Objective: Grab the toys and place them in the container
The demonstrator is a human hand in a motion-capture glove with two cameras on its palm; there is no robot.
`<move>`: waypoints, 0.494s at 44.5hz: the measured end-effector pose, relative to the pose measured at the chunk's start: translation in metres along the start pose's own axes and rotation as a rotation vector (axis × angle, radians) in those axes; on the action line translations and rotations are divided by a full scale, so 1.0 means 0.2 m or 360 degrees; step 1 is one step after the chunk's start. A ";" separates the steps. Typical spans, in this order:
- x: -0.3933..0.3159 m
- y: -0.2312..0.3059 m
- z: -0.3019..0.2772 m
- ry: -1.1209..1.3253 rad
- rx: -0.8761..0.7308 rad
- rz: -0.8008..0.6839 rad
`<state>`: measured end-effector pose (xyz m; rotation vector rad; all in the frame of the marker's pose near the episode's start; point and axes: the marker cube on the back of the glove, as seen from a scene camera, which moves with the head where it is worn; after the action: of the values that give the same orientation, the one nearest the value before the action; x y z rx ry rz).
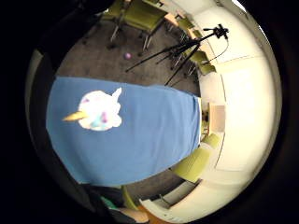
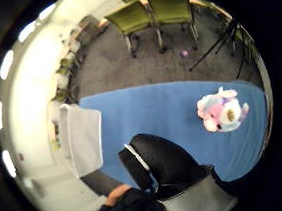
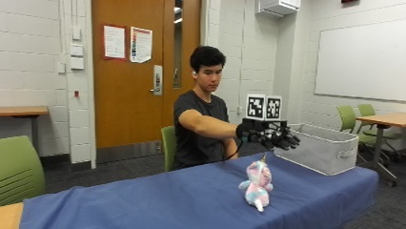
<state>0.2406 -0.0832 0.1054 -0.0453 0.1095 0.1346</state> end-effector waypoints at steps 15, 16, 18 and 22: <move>0.21 0.04 0.65 0.0149 -0.0308 0.0104; 0.24 0.05 0.68 0.0147 -0.0326 0.0123; 0.30 0.07 0.72 0.0126 -0.0364 0.0163; 0.41 0.13 0.79 0.0050 -0.0402 0.0230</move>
<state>0.3341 -0.0385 0.2517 -0.2919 0.1265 0.2920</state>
